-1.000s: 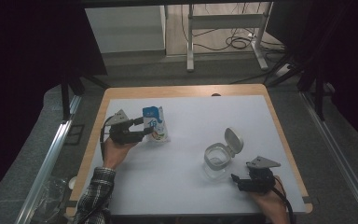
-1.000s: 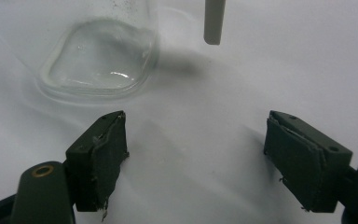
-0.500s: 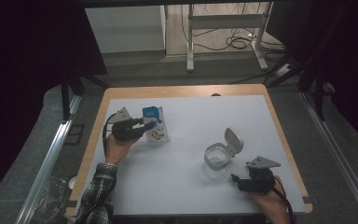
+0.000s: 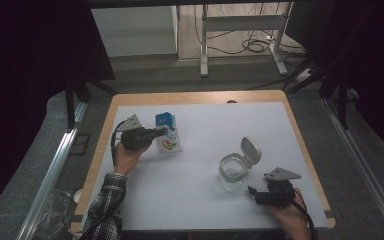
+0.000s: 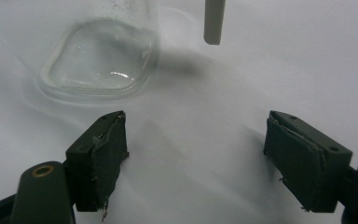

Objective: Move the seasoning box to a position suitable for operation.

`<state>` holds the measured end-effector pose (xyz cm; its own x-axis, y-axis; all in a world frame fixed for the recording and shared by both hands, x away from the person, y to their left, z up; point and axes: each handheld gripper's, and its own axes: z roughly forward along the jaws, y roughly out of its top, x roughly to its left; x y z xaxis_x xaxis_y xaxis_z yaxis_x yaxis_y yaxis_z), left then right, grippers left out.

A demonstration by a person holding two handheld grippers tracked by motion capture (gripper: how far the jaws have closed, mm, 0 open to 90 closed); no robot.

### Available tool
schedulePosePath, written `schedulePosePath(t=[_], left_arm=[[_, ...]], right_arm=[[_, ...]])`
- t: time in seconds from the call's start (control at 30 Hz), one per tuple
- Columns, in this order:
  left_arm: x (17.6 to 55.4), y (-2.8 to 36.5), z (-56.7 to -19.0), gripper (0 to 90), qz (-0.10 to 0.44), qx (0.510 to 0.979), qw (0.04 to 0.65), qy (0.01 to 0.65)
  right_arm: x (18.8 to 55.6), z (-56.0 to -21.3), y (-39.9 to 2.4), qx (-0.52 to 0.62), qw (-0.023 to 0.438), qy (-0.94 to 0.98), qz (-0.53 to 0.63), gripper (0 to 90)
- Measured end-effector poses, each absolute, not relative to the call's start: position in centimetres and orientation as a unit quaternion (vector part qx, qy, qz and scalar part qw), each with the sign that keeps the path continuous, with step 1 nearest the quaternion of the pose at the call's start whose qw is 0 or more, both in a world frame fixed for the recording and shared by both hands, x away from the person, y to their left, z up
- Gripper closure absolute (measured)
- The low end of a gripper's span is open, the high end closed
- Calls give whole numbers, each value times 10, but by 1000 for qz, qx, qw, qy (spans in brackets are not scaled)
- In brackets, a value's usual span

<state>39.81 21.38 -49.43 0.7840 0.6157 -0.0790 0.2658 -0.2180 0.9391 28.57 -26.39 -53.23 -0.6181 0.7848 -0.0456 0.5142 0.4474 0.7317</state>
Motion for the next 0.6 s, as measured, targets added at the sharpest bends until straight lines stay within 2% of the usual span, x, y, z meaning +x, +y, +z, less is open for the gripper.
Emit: schedulePosePath(t=[0.6], left_arm=[[393,211,-493,900,152,756,568,289]], right_arm=[[286,-532,-264,392,193,828,350,214]])
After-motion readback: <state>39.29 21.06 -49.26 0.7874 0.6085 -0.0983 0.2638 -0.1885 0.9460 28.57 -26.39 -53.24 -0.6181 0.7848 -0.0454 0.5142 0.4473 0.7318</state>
